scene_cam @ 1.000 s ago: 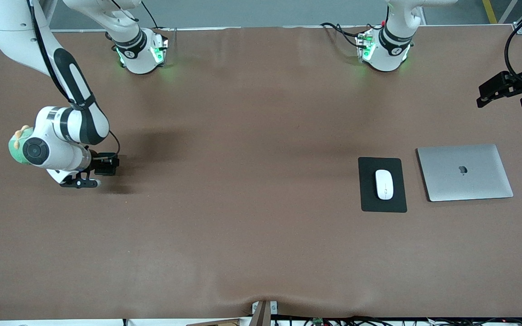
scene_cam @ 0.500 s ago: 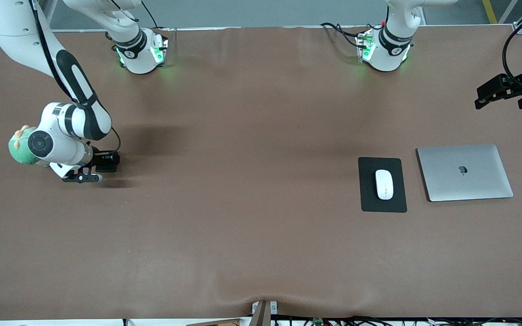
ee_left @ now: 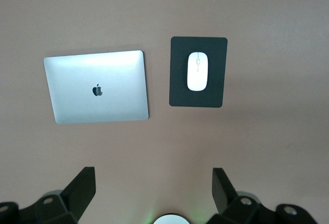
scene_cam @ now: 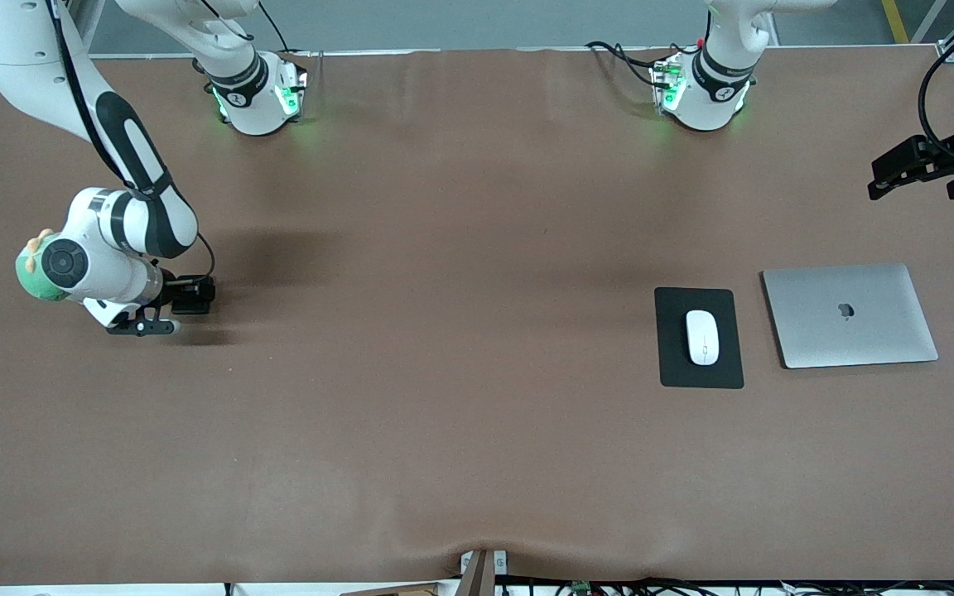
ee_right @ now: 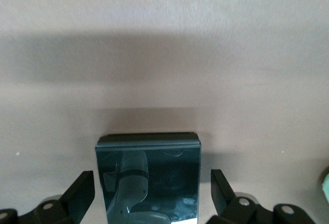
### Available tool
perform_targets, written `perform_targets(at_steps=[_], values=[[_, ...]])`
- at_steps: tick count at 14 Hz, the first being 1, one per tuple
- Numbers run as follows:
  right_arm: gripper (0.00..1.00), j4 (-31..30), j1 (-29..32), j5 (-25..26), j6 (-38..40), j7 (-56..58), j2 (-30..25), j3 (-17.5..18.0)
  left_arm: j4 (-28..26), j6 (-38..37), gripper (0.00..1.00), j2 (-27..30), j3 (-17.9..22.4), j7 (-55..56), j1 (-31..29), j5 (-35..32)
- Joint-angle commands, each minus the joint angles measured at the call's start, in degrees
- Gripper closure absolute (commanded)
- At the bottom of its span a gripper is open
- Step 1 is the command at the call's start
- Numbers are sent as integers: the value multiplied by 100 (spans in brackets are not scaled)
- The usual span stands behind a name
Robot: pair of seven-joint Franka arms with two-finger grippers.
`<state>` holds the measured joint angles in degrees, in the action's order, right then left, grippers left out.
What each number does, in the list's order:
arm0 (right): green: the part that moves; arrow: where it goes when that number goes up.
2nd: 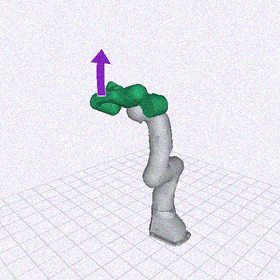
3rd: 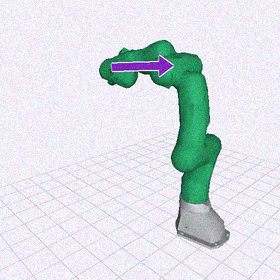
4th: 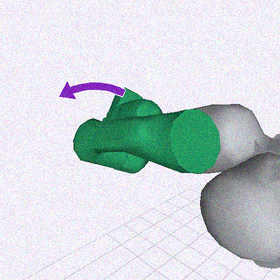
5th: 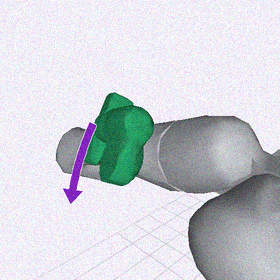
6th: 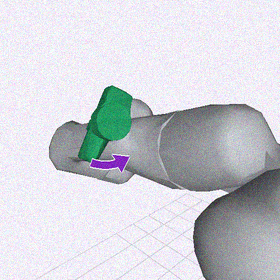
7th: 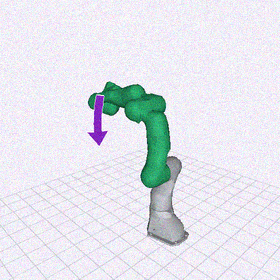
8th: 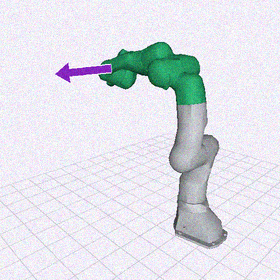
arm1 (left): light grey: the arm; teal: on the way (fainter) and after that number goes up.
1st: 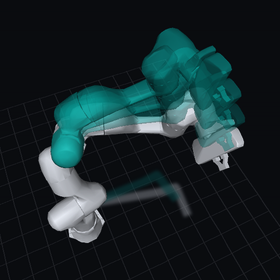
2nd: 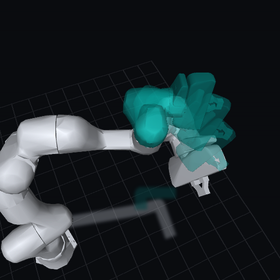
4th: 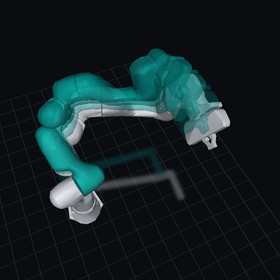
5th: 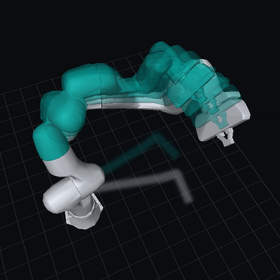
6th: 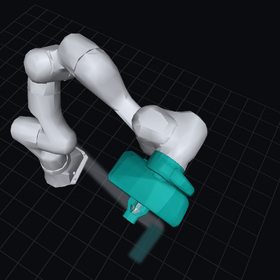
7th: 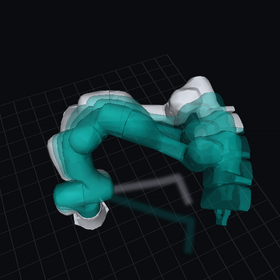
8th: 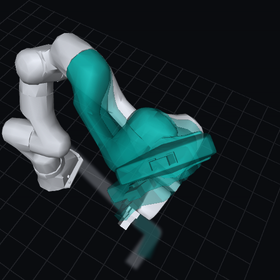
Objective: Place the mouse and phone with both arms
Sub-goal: 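Lower the phone beside the plush and open the right gripper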
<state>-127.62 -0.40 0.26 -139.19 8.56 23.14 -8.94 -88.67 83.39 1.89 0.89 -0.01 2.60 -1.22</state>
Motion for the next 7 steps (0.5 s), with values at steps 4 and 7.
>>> perform_targets(at_steps=[4, 7], values=[[0, 580, 76, 80, 524, 85, -134, 103, -36, 54, 0, 13, -36, 27, -76, 7], [0, 842, 119, 45, 585, 15, -222, 103, -27, 54, 0, 13, -36, 27, -76, 7]])
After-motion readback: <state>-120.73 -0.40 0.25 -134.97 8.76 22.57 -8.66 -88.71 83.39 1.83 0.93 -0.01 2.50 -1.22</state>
